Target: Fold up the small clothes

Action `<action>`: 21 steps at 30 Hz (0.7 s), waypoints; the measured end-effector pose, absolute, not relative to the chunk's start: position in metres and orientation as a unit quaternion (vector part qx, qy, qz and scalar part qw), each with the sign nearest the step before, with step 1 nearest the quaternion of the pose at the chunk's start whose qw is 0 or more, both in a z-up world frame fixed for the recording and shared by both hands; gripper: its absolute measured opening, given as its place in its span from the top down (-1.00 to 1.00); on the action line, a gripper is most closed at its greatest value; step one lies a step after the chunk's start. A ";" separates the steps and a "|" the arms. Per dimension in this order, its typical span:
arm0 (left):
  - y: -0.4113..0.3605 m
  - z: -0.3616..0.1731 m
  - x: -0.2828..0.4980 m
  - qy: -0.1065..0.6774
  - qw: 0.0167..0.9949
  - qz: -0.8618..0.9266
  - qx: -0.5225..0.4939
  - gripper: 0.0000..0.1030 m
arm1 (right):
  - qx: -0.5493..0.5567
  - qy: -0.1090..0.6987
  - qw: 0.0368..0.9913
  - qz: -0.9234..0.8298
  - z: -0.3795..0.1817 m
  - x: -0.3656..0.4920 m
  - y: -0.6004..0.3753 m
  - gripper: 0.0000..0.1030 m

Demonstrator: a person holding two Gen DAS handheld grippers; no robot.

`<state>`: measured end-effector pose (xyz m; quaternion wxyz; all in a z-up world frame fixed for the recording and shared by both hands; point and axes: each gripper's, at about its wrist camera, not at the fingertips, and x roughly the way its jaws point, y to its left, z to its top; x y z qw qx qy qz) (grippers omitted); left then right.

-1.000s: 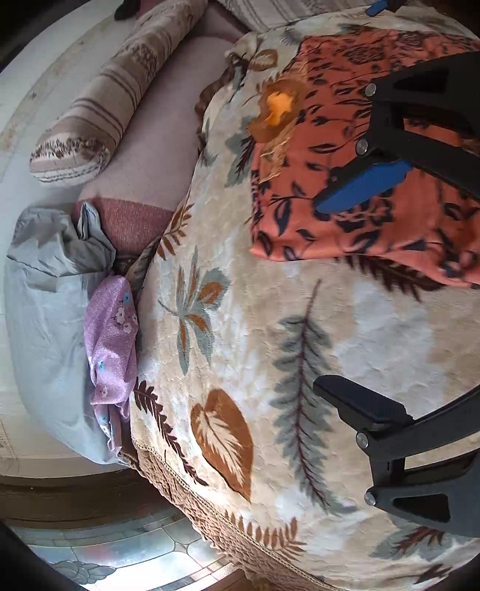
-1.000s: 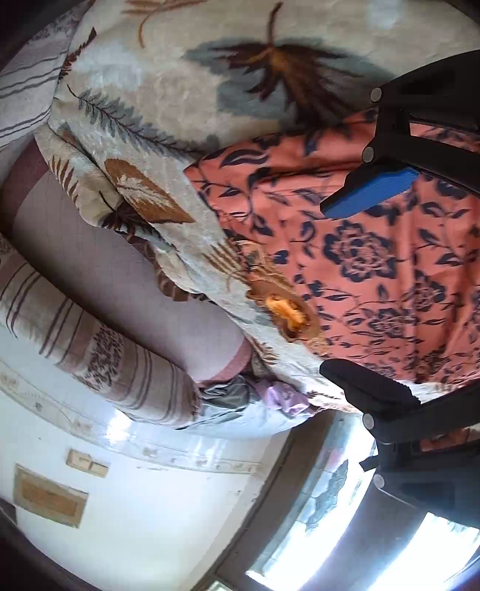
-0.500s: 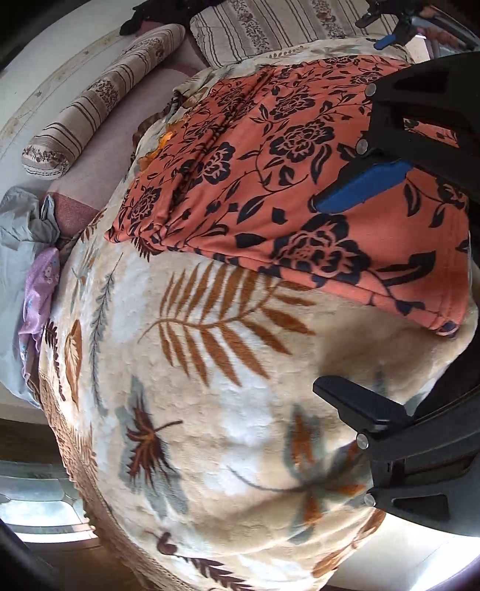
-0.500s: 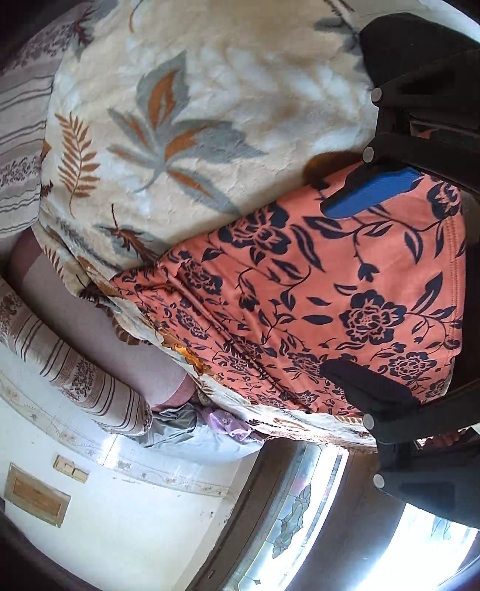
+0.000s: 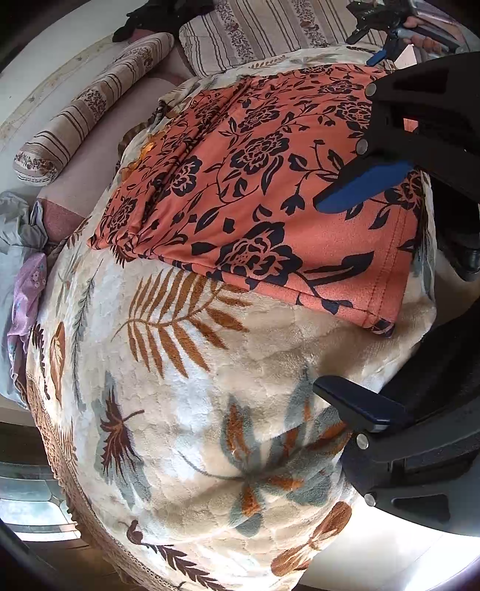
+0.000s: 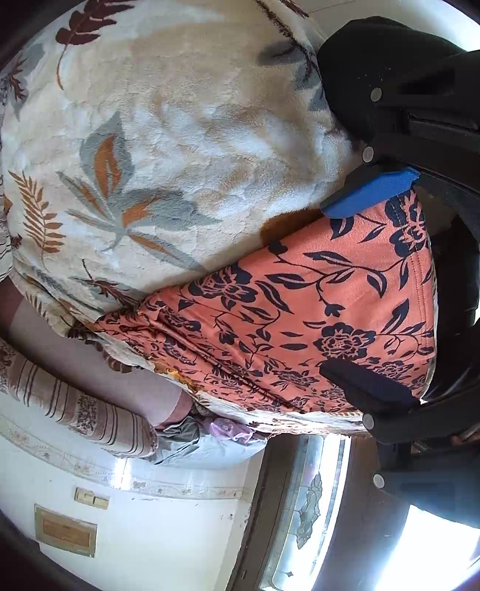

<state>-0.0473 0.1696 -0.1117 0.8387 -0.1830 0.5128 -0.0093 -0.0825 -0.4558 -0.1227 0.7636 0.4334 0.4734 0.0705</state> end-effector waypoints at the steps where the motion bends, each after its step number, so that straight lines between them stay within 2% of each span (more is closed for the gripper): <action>1: 0.170 -0.113 -0.048 0.515 0.837 -0.014 -0.186 -0.74 | 0.432 0.481 0.759 0.074 -0.127 -0.080 -0.455 -0.57; 5: 0.173 -0.123 -0.049 0.531 0.822 -0.018 -0.204 -0.74 | 0.425 0.498 0.751 0.087 -0.139 -0.077 -0.450 -0.57; 9: 0.176 -0.128 -0.054 0.532 0.819 -0.017 -0.216 -0.74 | 0.430 0.497 0.746 0.105 -0.138 -0.081 -0.441 -0.48; 11: 0.176 -0.126 -0.055 0.529 0.821 -0.016 -0.214 -0.67 | 0.427 0.494 0.748 0.119 -0.133 -0.083 -0.436 -0.35; 13: 0.175 -0.124 -0.055 0.524 0.824 -0.019 -0.212 -0.46 | 0.417 0.498 0.752 0.115 -0.133 -0.082 -0.434 -0.35; 18: 0.172 -0.121 -0.051 0.530 0.824 -0.015 -0.199 -0.43 | 0.437 0.505 0.738 0.093 -0.144 -0.079 -0.441 -0.37; 21: 0.165 -0.101 -0.057 0.506 0.845 -0.016 -0.172 -0.43 | 0.431 0.507 0.741 0.093 -0.142 -0.079 -0.444 -0.37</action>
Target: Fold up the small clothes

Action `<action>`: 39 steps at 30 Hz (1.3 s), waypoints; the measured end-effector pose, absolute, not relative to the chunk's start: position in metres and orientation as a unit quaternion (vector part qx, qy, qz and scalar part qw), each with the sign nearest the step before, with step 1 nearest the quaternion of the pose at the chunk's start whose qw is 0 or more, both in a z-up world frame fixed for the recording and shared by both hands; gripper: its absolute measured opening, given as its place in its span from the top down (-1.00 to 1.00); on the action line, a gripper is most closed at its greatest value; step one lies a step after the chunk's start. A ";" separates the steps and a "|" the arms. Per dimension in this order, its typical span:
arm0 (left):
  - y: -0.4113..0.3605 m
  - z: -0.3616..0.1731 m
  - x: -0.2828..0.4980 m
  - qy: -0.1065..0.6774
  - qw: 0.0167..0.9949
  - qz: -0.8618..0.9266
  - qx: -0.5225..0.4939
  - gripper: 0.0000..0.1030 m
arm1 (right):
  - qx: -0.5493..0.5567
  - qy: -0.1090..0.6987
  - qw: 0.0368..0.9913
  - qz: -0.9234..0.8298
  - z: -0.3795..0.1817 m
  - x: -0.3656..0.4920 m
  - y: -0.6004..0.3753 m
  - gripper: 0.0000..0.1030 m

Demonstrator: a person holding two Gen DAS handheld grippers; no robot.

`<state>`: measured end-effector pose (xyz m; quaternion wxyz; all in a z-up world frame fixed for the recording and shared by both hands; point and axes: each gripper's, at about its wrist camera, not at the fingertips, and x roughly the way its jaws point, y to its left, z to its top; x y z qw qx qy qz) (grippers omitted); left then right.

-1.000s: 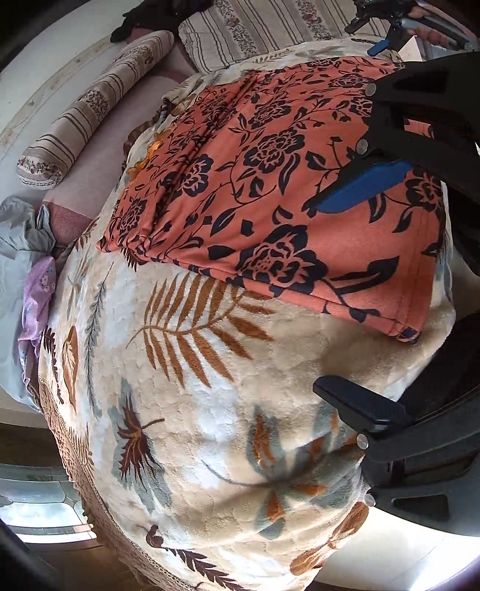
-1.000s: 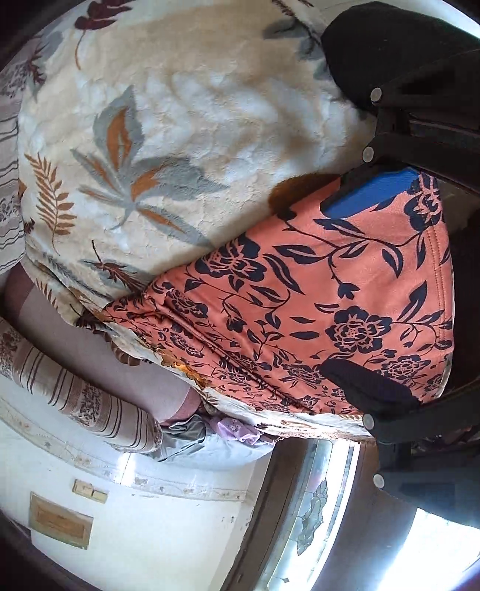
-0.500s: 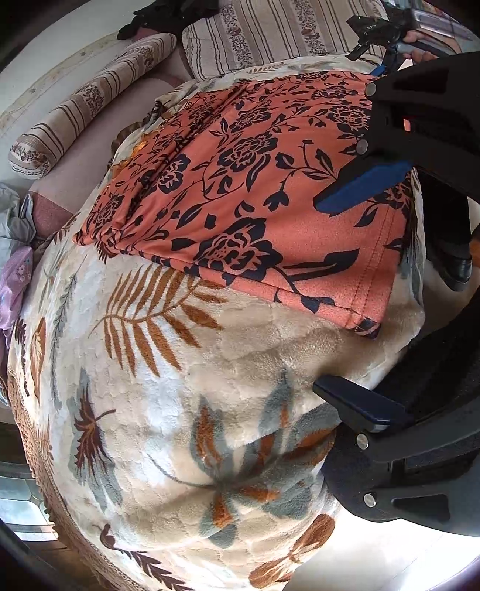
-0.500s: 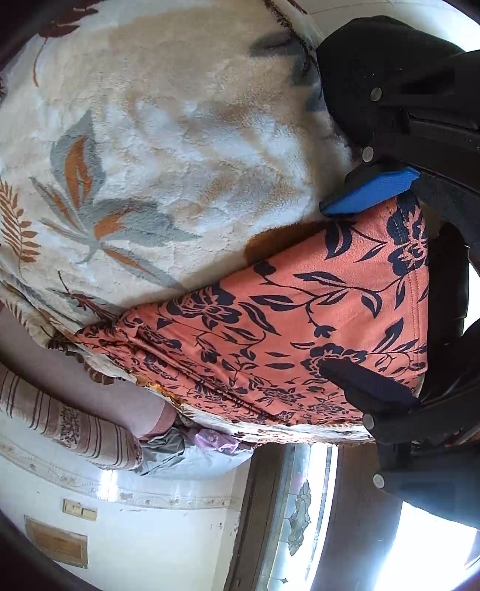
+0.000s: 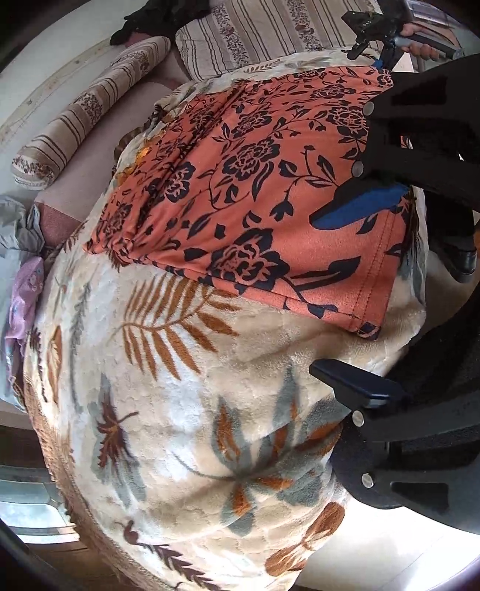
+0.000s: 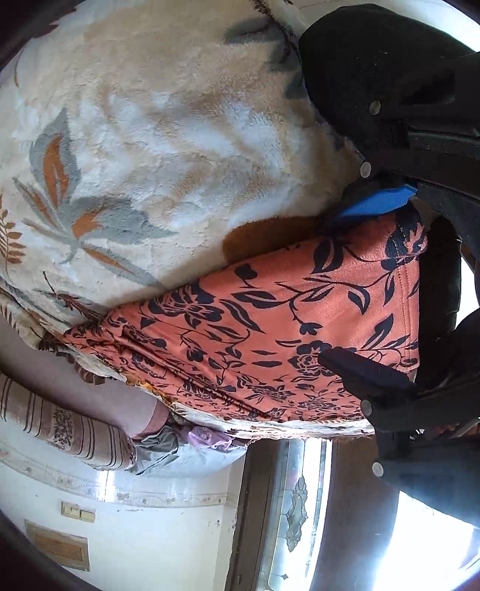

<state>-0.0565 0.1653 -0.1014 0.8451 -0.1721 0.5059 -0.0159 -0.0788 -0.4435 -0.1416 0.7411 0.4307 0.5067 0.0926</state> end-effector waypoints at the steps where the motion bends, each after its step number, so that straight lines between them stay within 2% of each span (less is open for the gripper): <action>1: 0.163 -0.095 -0.058 0.496 0.852 -0.019 -0.166 -0.43 | 0.430 0.506 0.742 0.092 -0.141 -0.079 -0.445 -0.37; 4: 0.159 -0.095 -0.051 0.494 0.855 -0.028 -0.154 -0.43 | 0.445 0.501 0.736 0.095 -0.146 -0.079 -0.451 -0.37; 7: 0.158 -0.123 -0.036 0.536 0.828 -0.016 -0.161 -0.37 | 0.447 0.501 0.734 0.103 -0.148 -0.080 -0.451 -0.36; 8: 0.157 -0.130 -0.036 0.546 0.823 -0.008 -0.159 -0.29 | 0.442 0.503 0.736 0.106 -0.147 -0.080 -0.449 -0.35; 9: 0.155 -0.129 -0.037 0.542 0.827 0.002 -0.148 -0.12 | 0.434 0.507 0.737 0.108 -0.146 -0.080 -0.447 -0.22; 10: 0.153 -0.128 -0.039 0.541 0.830 0.005 -0.137 0.03 | 0.427 0.511 0.738 0.108 -0.145 -0.081 -0.447 -0.01; 11: 0.152 -0.127 -0.040 0.542 0.830 0.002 -0.133 0.14 | 0.426 0.513 0.737 0.107 -0.146 -0.082 -0.447 0.05; 12: 0.152 -0.126 -0.041 0.543 0.829 0.004 -0.132 0.36 | 0.426 0.514 0.737 0.108 -0.147 -0.083 -0.447 0.08; 13: 0.154 -0.126 -0.041 0.544 0.829 0.005 -0.134 0.46 | 0.426 0.515 0.736 0.107 -0.148 -0.083 -0.448 0.09; 17: 0.160 -0.125 -0.042 0.543 0.826 0.004 -0.152 0.45 | 0.432 0.516 0.732 0.107 -0.151 -0.083 -0.448 0.03; 18: 0.161 -0.124 -0.043 0.542 0.825 0.007 -0.157 0.32 | 0.436 0.511 0.732 0.113 -0.150 -0.083 -0.447 -0.15; 19: 0.161 -0.125 -0.044 0.542 0.825 0.004 -0.161 0.07 | 0.436 0.506 0.734 0.120 -0.149 -0.083 -0.446 -0.32; 21: 0.159 -0.125 -0.046 0.538 0.828 -0.004 -0.161 -0.03 | 0.422 0.508 0.741 0.121 -0.148 -0.082 -0.441 -0.35; 23: 0.152 -0.125 -0.046 0.541 0.830 -0.004 -0.136 0.00 | 0.413 0.510 0.745 0.119 -0.147 -0.082 -0.438 -0.35; 24: 0.149 -0.125 -0.046 0.543 0.831 -0.001 -0.122 0.32 | 0.406 0.514 0.746 0.116 -0.146 -0.081 -0.437 -0.27; 25: 0.148 -0.125 -0.044 0.545 0.831 0.002 -0.112 0.56 | 0.400 0.520 0.746 0.113 -0.146 -0.080 -0.437 -0.05; 26: 0.149 -0.124 -0.044 0.544 0.831 -0.004 -0.116 0.64 | 0.396 0.526 0.745 0.110 -0.147 -0.080 -0.436 0.07; 27: 0.151 -0.123 -0.044 0.543 0.830 -0.009 -0.125 0.82 | 0.395 0.529 0.743 0.108 -0.148 -0.080 -0.438 0.19; 33: 0.156 -0.097 -0.051 0.513 0.847 -0.023 -0.138 0.82 | 0.404 0.514 0.747 0.123 -0.135 -0.083 -0.439 0.25; 35: 0.159 -0.108 -0.046 0.521 0.841 -0.019 -0.143 0.82 | 0.413 0.510 0.745 0.120 -0.138 -0.081 -0.441 -0.06; 36: 0.160 -0.117 -0.043 0.536 0.832 -0.014 -0.144 0.73 | 0.419 0.514 0.740 0.116 -0.143 -0.080 -0.442 -0.51; 37: 0.160 -0.126 -0.041 0.545 0.826 -0.006 -0.146 0.61 | 0.424 0.516 0.735 0.115 -0.147 -0.079 -0.441 -0.58; 39: 0.161 -0.126 -0.044 0.532 0.832 -0.008 -0.157 0.51 | 0.415 0.517 0.740 0.116 -0.146 -0.078 -0.438 -0.58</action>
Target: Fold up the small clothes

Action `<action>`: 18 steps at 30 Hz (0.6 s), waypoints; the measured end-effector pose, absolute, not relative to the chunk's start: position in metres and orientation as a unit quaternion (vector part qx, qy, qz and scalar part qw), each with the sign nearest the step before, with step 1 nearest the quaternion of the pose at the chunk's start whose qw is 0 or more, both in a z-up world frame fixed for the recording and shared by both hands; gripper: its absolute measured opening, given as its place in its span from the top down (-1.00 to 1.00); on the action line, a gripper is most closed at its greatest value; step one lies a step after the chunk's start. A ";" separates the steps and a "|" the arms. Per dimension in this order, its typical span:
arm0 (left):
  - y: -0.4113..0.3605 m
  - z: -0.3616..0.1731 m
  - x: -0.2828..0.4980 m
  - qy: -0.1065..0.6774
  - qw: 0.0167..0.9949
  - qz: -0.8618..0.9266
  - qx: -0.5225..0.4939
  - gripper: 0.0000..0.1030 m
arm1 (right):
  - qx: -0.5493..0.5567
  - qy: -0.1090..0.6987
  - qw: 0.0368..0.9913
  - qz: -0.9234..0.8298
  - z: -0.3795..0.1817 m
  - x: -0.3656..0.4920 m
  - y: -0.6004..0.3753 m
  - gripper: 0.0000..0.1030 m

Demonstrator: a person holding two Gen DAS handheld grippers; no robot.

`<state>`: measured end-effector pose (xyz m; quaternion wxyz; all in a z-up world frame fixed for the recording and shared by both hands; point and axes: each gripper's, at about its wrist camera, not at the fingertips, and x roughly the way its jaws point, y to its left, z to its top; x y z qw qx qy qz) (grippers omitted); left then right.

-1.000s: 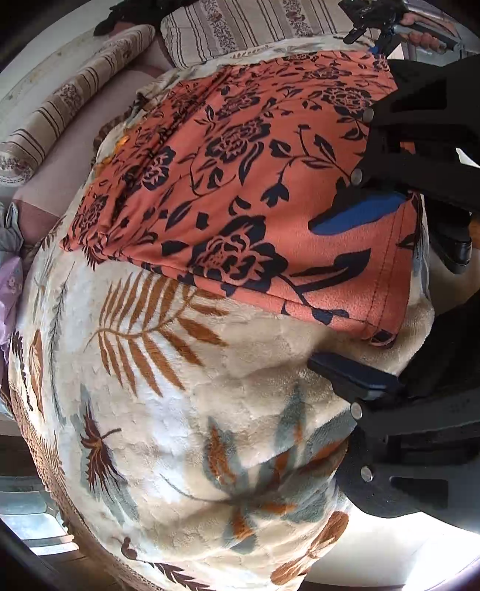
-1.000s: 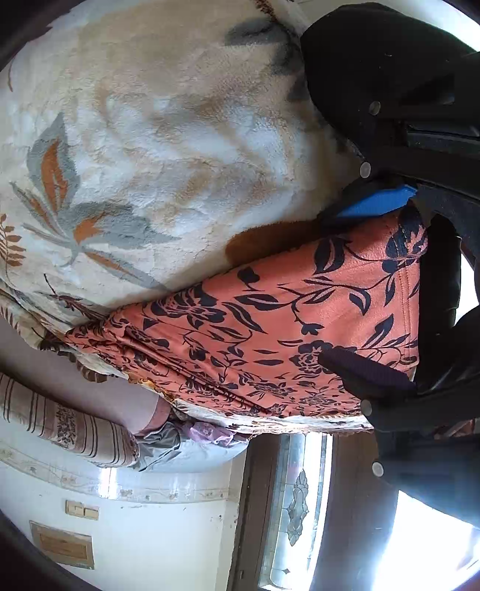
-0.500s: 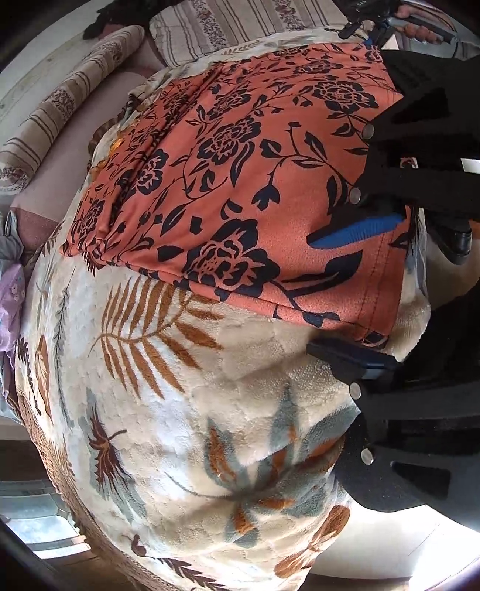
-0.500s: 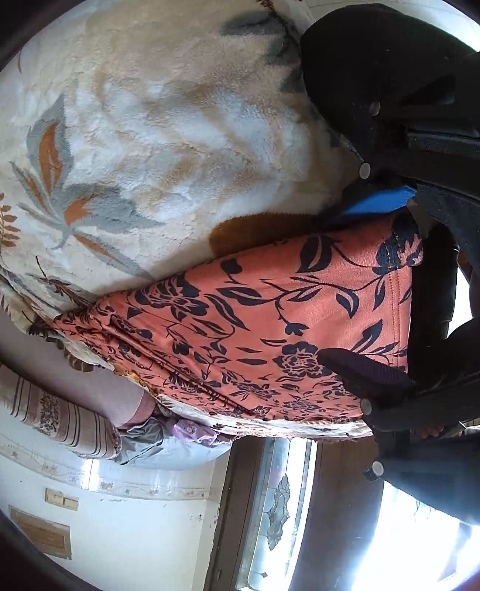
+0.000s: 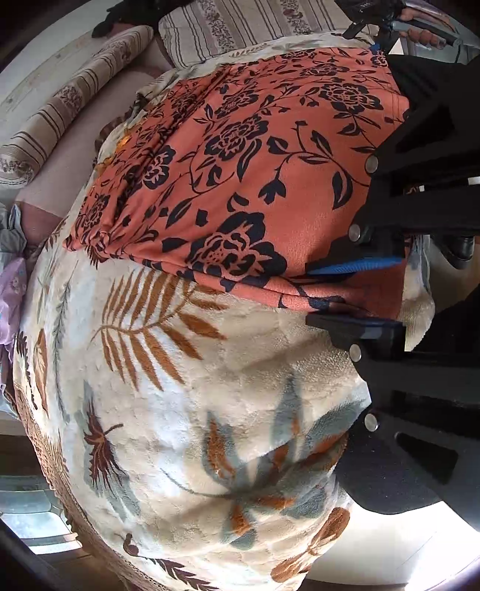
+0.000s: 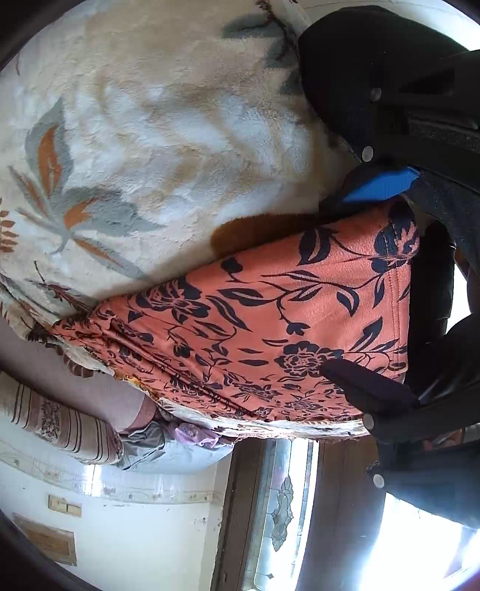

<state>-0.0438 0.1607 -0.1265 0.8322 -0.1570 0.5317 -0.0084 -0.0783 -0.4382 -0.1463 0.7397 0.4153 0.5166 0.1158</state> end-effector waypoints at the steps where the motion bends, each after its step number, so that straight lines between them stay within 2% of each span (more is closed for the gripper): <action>1: 0.160 -0.126 -0.045 0.530 0.833 -0.012 -0.159 0.45 | 0.407 0.518 0.743 0.118 -0.145 -0.078 -0.437 -0.57; 2: 0.159 -0.126 -0.045 0.529 0.834 -0.012 -0.157 0.46 | 0.399 0.522 0.745 0.118 -0.145 -0.078 -0.435 -0.53; 3: 0.157 -0.126 -0.044 0.532 0.833 -0.012 -0.150 0.49 | 0.395 0.528 0.743 0.119 -0.147 -0.078 -0.435 -0.30; 4: 0.157 -0.125 -0.043 0.534 0.833 -0.011 -0.145 0.82 | 0.398 0.536 0.735 0.120 -0.150 -0.077 -0.436 0.30; 5: 0.158 -0.122 -0.043 0.533 0.833 -0.016 -0.149 0.87 | 0.404 0.540 0.729 0.118 -0.152 -0.077 -0.438 0.64; 6: 0.160 -0.116 -0.043 0.525 0.836 -0.019 -0.160 0.87 | 0.407 0.538 0.730 0.113 -0.150 -0.078 -0.440 0.82; 11: 0.170 -0.082 -0.042 0.488 0.853 -0.032 -0.183 0.86 | 0.425 0.496 0.746 0.133 -0.123 -0.080 -0.451 0.82; 15: 0.168 -0.117 -0.037 0.532 0.828 -0.013 -0.177 0.85 | 0.457 0.526 0.706 0.125 -0.154 -0.076 -0.455 0.72; 17: 0.167 -0.129 -0.040 0.541 0.821 -0.003 -0.181 0.62 | 0.452 0.531 0.707 0.119 -0.159 -0.078 -0.453 0.42; 18: 0.167 -0.130 -0.042 0.534 0.824 -0.008 -0.186 0.51 | 0.465 0.519 0.704 0.134 -0.158 -0.079 -0.452 -0.01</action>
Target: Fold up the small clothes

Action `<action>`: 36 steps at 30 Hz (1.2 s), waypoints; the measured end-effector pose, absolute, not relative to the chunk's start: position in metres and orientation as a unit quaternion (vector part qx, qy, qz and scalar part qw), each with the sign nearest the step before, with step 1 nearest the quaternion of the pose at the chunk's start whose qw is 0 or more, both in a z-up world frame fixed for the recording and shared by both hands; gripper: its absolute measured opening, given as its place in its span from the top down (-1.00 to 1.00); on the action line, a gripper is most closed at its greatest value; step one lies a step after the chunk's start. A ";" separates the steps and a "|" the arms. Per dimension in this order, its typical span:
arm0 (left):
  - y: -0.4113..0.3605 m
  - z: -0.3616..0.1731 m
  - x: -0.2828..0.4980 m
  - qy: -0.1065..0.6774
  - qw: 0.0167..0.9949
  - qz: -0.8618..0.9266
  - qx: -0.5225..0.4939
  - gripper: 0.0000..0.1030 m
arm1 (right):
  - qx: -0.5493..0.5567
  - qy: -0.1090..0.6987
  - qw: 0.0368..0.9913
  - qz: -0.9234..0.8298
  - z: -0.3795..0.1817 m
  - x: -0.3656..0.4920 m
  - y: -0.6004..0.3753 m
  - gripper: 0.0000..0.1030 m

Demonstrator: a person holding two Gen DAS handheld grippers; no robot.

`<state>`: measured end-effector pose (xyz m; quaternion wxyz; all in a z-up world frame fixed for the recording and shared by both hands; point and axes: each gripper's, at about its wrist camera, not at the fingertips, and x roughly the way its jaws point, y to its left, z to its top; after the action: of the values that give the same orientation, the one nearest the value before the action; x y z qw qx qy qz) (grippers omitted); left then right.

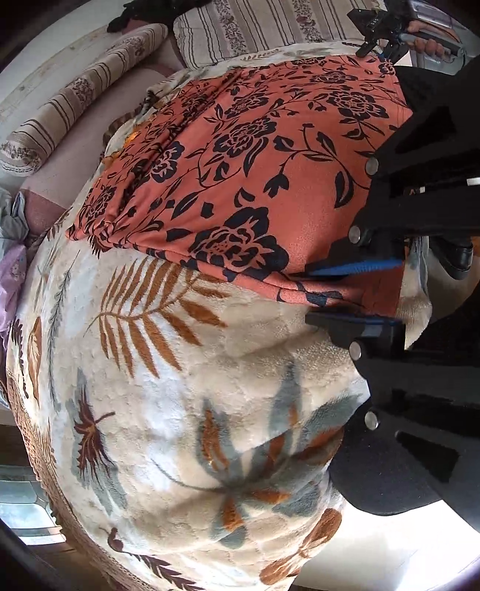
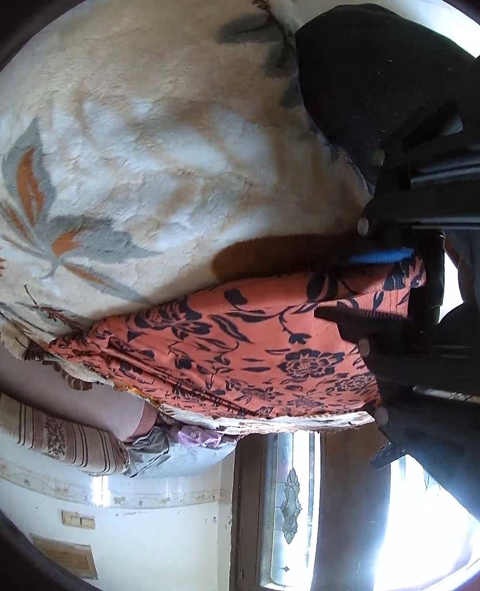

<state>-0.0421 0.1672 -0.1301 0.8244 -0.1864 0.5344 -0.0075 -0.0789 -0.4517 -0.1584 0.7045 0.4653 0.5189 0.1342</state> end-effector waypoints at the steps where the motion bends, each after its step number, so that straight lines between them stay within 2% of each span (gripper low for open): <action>1: 0.167 -0.129 -0.044 0.531 0.826 -0.013 -0.189 0.37 | 0.479 0.509 0.700 0.148 -0.158 -0.079 -0.451 -0.42; 2: 0.165 -0.128 -0.043 0.530 0.827 -0.017 -0.188 0.33 | 0.476 0.510 0.701 0.148 -0.156 -0.078 -0.449 -0.49; 3: 0.162 -0.128 -0.042 0.532 0.827 -0.016 -0.180 0.33 | 0.459 0.519 0.707 0.145 -0.155 -0.076 -0.447 -0.46; 4: 0.159 -0.127 -0.040 0.537 0.826 -0.015 -0.169 0.39 | 0.447 0.526 0.709 0.146 -0.155 -0.073 -0.444 -0.34; 5: 0.157 -0.126 -0.037 0.541 0.826 -0.012 -0.157 0.57 | 0.439 0.535 0.709 0.138 -0.156 -0.071 -0.443 -0.11; 6: 0.156 -0.124 -0.035 0.543 0.826 -0.013 -0.154 0.88 | 0.437 0.545 0.703 0.133 -0.158 -0.069 -0.444 0.66; 7: 0.159 -0.120 -0.034 0.540 0.825 -0.021 -0.165 0.88 | 0.440 0.545 0.701 0.132 -0.159 -0.068 -0.444 0.84; 11: 0.167 -0.096 -0.035 0.505 0.842 -0.029 -0.187 0.88 | 0.447 0.525 0.708 0.153 -0.142 -0.068 -0.442 0.84; 16: 0.172 -0.124 -0.025 0.546 0.814 -0.020 -0.198 0.88 | 0.490 0.522 0.680 0.158 -0.161 -0.063 -0.452 0.84; 19: 0.169 -0.104 -0.008 0.528 0.827 -0.038 -0.188 0.88 | 0.507 0.499 0.679 0.182 -0.151 -0.047 -0.453 0.85; 23: 0.164 -0.056 0.051 0.480 0.854 -0.074 -0.185 0.88 | 0.518 0.446 0.694 0.226 -0.114 0.017 -0.459 0.85; 28: 0.151 -0.016 0.173 0.421 0.884 -0.085 -0.186 0.84 | 0.527 0.361 0.734 0.230 -0.071 0.145 -0.477 0.85; 29: 0.147 -0.018 0.197 0.413 0.889 -0.074 -0.180 0.83 | 0.526 0.353 0.742 0.220 -0.073 0.169 -0.480 0.82; 30: 0.142 -0.024 0.222 0.408 0.894 -0.066 -0.176 0.63 | 0.533 0.350 0.742 0.209 -0.082 0.193 -0.482 0.77; 31: 0.137 -0.035 0.247 0.409 0.895 -0.059 -0.168 0.32 | 0.540 0.353 0.738 0.196 -0.096 0.215 -0.484 0.58; 32: 0.134 -0.051 0.272 0.425 0.889 -0.044 -0.164 -0.58 | 0.534 0.374 0.738 0.176 -0.111 0.234 -0.483 0.26; 33: 0.132 -0.072 0.293 0.452 0.878 -0.019 -0.158 -0.91 | 0.522 0.405 0.739 0.134 -0.128 0.246 -0.483 -0.69; 34: 0.133 -0.092 0.305 0.480 0.864 0.002 -0.152 -0.89 | 0.508 0.430 0.742 0.083 -0.140 0.249 -0.485 -0.86; 36: 0.139 -0.112 0.311 0.514 0.843 0.022 -0.156 -0.87 | 0.506 0.419 0.750 0.077 -0.144 0.238 -0.482 -0.86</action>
<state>0.3109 0.1385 -0.1121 0.8433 -0.1559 0.5139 0.0223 0.2375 -0.4819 -0.1440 0.7500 0.5057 0.4193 0.0768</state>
